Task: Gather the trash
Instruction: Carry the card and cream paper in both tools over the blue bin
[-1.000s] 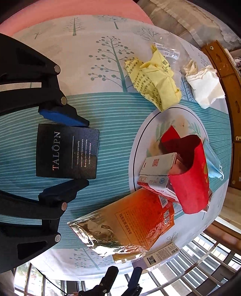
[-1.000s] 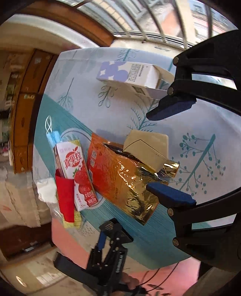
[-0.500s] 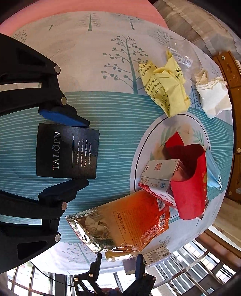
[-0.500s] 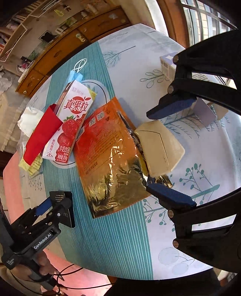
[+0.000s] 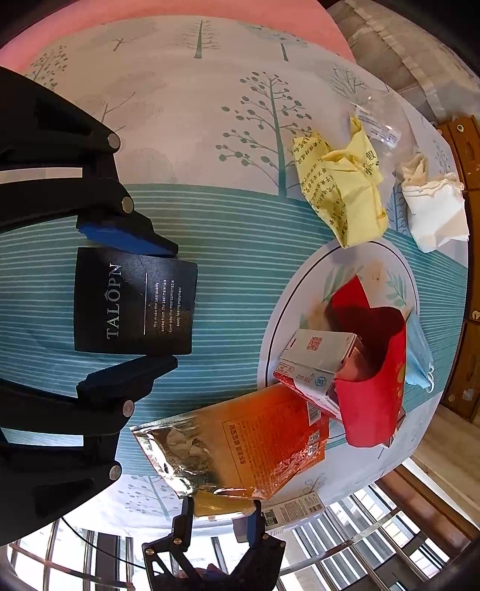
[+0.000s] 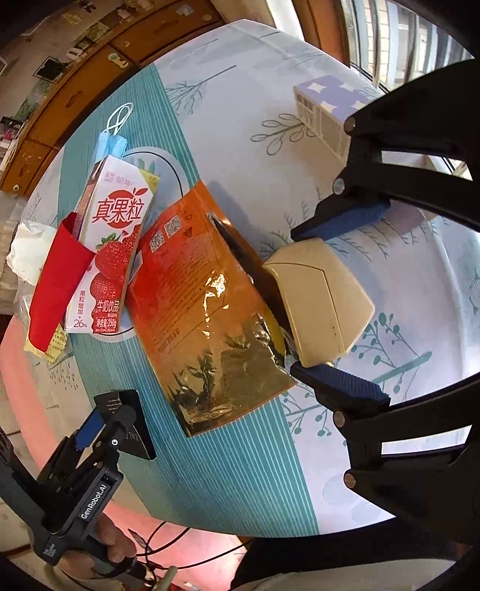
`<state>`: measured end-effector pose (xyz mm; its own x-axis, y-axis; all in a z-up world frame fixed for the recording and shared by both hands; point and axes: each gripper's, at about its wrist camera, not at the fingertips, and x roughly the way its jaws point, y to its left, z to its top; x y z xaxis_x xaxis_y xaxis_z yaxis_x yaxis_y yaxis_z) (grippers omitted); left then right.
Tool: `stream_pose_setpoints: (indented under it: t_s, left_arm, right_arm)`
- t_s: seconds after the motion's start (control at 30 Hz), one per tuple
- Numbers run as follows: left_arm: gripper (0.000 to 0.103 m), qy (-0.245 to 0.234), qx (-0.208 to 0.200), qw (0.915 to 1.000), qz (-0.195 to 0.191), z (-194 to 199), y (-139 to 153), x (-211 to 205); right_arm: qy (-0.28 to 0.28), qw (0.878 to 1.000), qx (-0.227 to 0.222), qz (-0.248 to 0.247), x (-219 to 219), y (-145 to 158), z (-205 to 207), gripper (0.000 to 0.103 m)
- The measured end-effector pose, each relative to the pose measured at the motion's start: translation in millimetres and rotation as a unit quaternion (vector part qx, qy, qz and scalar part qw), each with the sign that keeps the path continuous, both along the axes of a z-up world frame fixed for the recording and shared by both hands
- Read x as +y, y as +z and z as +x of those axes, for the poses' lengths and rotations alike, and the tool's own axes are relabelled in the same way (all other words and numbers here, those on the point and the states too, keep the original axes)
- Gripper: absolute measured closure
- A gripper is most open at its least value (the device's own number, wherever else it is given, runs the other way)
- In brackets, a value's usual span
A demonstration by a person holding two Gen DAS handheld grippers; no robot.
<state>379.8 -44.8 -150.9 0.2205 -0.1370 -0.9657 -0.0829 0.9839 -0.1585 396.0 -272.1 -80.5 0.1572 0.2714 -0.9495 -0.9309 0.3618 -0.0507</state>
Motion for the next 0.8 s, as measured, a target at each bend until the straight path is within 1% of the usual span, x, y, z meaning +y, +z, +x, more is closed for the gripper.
stream_pose_setpoints:
  t_s: [0.13, 0.23, 0.4, 0.57, 0.67, 0.8]
  left_arm:
    - [0.050, -0.003, -0.007, 0.9999, -0.006, -12, 11, 3]
    - [0.050, -0.009, -0.019, 0.9997, -0.013, -24, 24, 2]
    - [0.051, -0.029, -0.043, 0.9984, -0.024, -50, 53, 3]
    - [0.050, -0.059, -0.067, 0.9952, -0.039, -90, 84, 11]
    - [0.050, -0.084, -0.081, 0.9920, -0.048, -124, 101, 15]
    - [0.050, -0.116, -0.094, 0.9870, -0.061, -179, 115, 34]
  right_arm:
    - [-0.050, 0.999, 0.005, 0.017, -15, 14, -16, 0.040]
    - [-0.094, 0.995, 0.010, 0.030, -24, 25, -32, 0.040]
    - [-0.163, 0.984, 0.010, 0.067, -8, 44, -78, 0.040]
    - [-0.224, 0.969, -0.001, 0.103, 17, 59, -134, 0.040]
    - [-0.260, 0.958, -0.007, 0.119, 33, 64, -174, 0.040]
    - [-0.308, 0.940, -0.012, 0.143, 59, 67, -231, 0.040]
